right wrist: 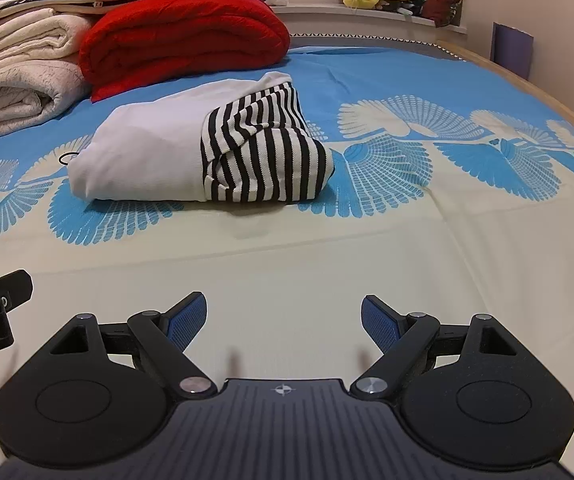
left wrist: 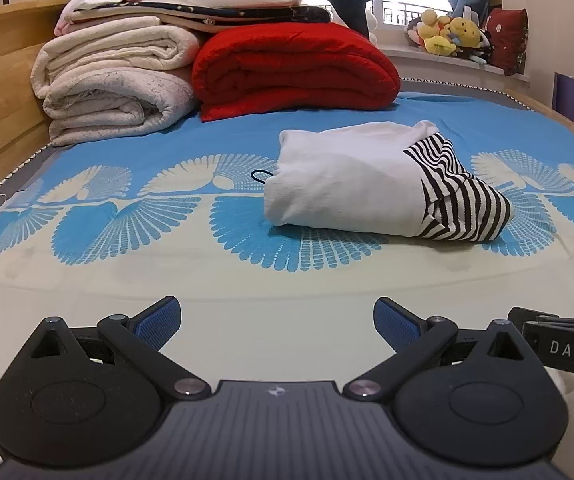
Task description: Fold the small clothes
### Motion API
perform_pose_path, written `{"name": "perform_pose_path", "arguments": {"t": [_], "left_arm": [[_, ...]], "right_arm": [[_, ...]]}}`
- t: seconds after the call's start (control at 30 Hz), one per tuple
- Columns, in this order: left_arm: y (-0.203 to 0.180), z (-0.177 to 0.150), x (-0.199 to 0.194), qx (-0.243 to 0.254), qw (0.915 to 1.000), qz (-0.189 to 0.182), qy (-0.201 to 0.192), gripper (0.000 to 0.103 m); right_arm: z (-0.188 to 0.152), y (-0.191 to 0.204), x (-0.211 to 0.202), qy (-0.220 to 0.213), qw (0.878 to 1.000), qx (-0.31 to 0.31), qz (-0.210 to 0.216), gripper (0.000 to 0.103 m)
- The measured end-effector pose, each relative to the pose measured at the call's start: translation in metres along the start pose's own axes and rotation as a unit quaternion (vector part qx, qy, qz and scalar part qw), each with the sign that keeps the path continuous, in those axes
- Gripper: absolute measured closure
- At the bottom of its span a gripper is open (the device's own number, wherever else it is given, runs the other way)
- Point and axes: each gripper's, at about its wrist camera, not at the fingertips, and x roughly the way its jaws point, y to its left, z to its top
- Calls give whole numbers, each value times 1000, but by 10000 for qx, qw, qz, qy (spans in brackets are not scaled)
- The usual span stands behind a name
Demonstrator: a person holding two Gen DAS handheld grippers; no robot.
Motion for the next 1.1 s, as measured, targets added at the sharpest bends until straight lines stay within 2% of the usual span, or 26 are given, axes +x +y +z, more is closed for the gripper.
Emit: {"name": "perform_pose_path", "arguments": {"t": [1.1], "left_arm": [[0,-1,4,11,9999,103,83,0]], "right_arm": [[-2,2,0,42,10000,-39,43,17]]}}
